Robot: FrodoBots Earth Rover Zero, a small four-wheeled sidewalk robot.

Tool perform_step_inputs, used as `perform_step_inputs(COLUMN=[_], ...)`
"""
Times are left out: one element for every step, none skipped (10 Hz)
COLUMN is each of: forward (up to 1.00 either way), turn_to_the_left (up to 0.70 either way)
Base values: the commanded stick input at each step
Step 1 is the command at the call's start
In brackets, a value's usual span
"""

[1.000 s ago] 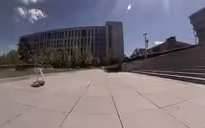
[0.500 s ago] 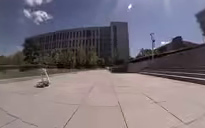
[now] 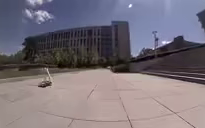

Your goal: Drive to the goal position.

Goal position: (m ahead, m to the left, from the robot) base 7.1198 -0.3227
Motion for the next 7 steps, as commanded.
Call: perform_step_inputs(forward=[1.00,1.00,1.00,1.00,1.00,1.00,1.00], turn_to_the_left=[0.00,0.00,0.00,0.00,0.00,0.00,0.00])
